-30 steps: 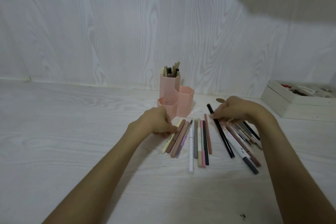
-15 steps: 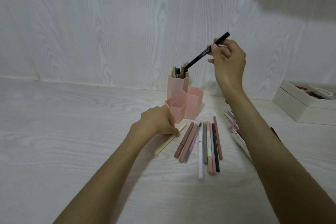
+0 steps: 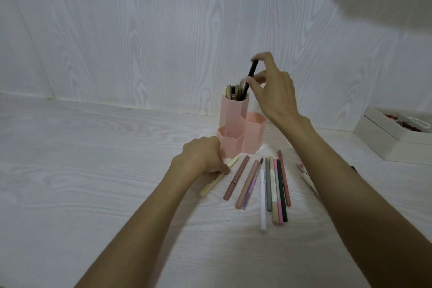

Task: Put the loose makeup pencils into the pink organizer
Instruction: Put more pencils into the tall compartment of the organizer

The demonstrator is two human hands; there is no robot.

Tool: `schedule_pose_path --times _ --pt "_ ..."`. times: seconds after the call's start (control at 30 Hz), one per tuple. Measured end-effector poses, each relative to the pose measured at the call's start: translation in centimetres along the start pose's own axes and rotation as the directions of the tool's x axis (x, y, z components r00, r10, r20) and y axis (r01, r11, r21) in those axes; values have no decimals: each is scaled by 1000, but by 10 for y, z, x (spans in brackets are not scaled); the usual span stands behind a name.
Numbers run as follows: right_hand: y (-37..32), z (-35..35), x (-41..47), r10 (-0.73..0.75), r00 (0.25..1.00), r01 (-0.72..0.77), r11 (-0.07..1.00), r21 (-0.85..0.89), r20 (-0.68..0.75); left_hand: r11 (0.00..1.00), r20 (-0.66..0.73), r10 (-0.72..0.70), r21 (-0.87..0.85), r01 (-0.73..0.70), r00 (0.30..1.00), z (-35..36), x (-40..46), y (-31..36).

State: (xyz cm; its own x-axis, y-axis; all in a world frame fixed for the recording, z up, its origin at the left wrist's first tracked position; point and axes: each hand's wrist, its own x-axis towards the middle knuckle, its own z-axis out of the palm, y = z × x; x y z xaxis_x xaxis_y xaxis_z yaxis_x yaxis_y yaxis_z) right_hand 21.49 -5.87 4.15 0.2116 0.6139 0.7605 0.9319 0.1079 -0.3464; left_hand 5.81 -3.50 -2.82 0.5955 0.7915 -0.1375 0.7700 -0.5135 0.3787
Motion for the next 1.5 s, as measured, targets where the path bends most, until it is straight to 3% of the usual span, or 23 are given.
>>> schedule_pose_path --times 0.13,0.27,0.53,0.63,0.7,0.77,0.83,0.9,0.97,1.1,1.2,1.33,1.4,1.5 --pt "8 8 -5 -13 999 6 985 -172 -39 998 34 9 -68 -6 999 -5 -1 -5" --pt "13 17 -18 -37 997 58 939 -338 70 999 -10 29 33 -29 1000 4 -1 1" --pt "14 9 -28 -29 984 70 969 -235 174 992 -17 84 96 -82 996 2 5 -2" --pt "17 -10 -31 64 991 -50 991 -121 115 988 46 127 -96 -122 991 -19 -3 -13" --pt "26 -26 -36 181 980 -173 980 -97 80 938 -10 160 -310 -155 987 -41 -11 -23" --pt "38 -41 -44 366 921 -357 930 -83 134 837 -180 128 -508 -203 975 -59 -17 -31" --pt "47 -48 -53 538 782 -521 842 -143 316 728 -396 45 -616 -302 917 -68 -17 -32" --pt "51 -47 -63 629 611 -587 768 -258 482 675 -575 -36 -617 -405 817 -69 -11 -25" --pt "51 -39 -72 659 516 -567 741 -359 547 668 -675 -79 -582 -464 734 -62 -3 -14" --pt "52 -26 -83 659 535 -490 752 -441 528 664 -731 -85 -548 -508 677 -34 15 -1" --pt "52 -24 -87 640 576 -435 767 -473 509 799 -719 -12 -425 -425 695 -11 26 -2" --pt "51 -26 -88 641 538 -440 768 -465 548 895 -691 -2 -324 -308 723 2 32 -8" --pt "51 -25 -87 633 515 -434 774 -461 578 886 -659 -46 -374 -274 751 3 36 -9" --pt "49 -23 -86 616 526 -362 786 -501 587 783 -567 -132 -563 -265 813 1 39 -13"
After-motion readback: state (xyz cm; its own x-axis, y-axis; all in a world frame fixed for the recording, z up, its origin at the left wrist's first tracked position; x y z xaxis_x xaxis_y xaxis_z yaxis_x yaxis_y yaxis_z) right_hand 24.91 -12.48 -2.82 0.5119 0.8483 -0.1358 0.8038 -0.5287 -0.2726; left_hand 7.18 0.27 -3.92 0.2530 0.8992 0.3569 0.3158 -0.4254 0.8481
